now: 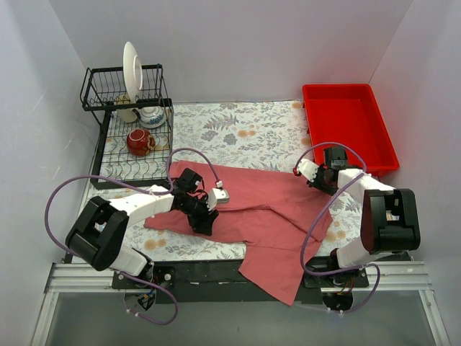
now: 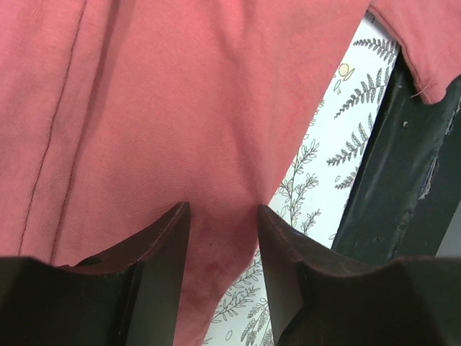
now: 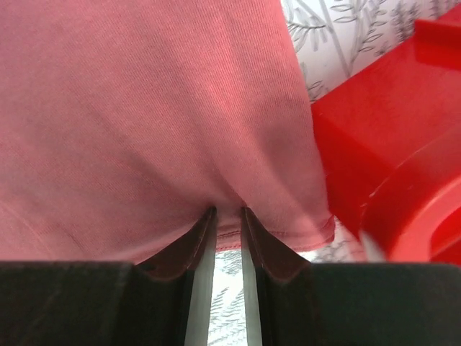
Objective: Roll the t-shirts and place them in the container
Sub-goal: Fold the T-shirt at the center of the board.
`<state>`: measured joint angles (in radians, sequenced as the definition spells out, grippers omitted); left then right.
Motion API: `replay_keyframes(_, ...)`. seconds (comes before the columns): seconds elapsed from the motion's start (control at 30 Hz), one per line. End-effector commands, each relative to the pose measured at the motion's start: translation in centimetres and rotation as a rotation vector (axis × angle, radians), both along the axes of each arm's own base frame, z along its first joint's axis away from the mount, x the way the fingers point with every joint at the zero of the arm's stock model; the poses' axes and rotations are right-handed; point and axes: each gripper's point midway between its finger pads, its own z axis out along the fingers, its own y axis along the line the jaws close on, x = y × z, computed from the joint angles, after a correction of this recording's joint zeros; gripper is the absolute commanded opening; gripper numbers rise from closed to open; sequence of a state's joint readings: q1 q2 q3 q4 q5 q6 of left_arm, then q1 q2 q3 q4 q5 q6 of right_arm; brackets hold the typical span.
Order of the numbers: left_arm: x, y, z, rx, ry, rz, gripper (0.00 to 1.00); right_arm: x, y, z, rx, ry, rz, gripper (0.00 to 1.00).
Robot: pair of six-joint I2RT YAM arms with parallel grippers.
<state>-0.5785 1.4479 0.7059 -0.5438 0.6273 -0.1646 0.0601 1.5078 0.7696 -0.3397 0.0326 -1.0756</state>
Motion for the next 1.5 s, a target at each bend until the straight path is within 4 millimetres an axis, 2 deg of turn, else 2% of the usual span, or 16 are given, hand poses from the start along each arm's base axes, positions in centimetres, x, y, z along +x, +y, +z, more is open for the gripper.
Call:
replay_keyframes(0.0, -0.3, -0.7, -0.1, -0.015, -0.029, -0.022, 0.41, 2.4, -0.8, -0.2, -0.070, -0.063, 0.057, 0.27)
replay_keyframes(0.13, -1.6, -2.1, 0.3, -0.034, -0.008, -0.069, 0.40, 3.7, -0.7, 0.4, -0.062, -0.065, 0.036, 0.26)
replay_keyframes(0.17, -1.5, -2.5, 0.9, -0.046, -0.009, -0.067, 0.40, 3.1, -0.6, 0.6, -0.052, -0.033, 0.032, 0.26)
replay_keyframes(0.23, -0.2, -3.1, 2.3, -0.052, -0.046, -0.032, 0.40, 3.9, 0.3, 2.8, 0.004, -0.055, 0.019, 0.27)
replay_keyframes(0.27, 1.2, -3.7, 3.9, -0.073, -0.094, -0.023, 0.40, 3.9, 0.7, 4.4, 0.025, -0.078, 0.015, 0.28)
replay_keyframes(0.3, 2.1, -4.0, 5.2, -0.091, -0.135, -0.014, 0.40, 3.7, 2.3, 6.0, 0.113, -0.066, 0.031, 0.31)
replay_keyframes(0.37, 4.3, -4.6, 8.3, -0.140, -0.199, 0.013, 0.42, 2.7, 4.1, 8.5, 0.211, -0.058, 0.063, 0.40)
replay_keyframes(0.43, 5.5, -4.7, 9.9, -0.159, -0.225, 0.037, 0.47, 0.5, 7.0, 10.1, 0.364, 0.008, 0.111, 0.47)
replay_keyframes(0.47, 6.8, -5.0, 11.3, -0.173, -0.246, 0.068, 0.49, -0.3, 7.8, 10.1, 0.411, 0.043, 0.112, 0.51)
replay_keyframes(0.57, 9.3, -4.3, 11.9, -0.152, -0.228, 0.164, 0.53, -2.1, 9.9, 9.0, 0.534, 0.196, 0.052, 0.54)
replay_keyframes(0.6, 10.6, -4.2, 12.9, -0.161, -0.244, 0.204, 0.54, -2.8, 10.5, 8.7, 0.572, 0.259, 0.041, 0.54)
replay_keyframes(0.73, 15.7, -1.0, 14.3, -0.175, -0.194, 0.440, 0.59, -2.6, 11.9, 7.3, 0.642, 0.390, 0.005, 0.57)
replay_keyframes(0.87, 17.8, 1.0, 15.5, -0.198, -0.172, 0.546, 0.59, -2.4, 12.3, 5.9, 0.608, 0.414, 0.031, 0.58)
replay_keyframes(1.23, 18.0, 2.6, 14.6, -0.172, -0.166, 0.593, 0.59, -1.3, 13.7, 2.6, 0.559, 0.505, 0.077, 0.56)
replay_keyframes(1.37, 17.8, 2.5, 14.1, -0.171, -0.155, 0.563, 0.59, -1.7, 13.5, 4.7, 0.562, 0.508, 0.108, 0.53)
replay_keyframes(1.47, 18.1, 2.3, 13.7, -0.170, -0.151, 0.553, 0.59, -3.9, 11.1, 5.8, 0.505, 0.482, 0.092, 0.53)
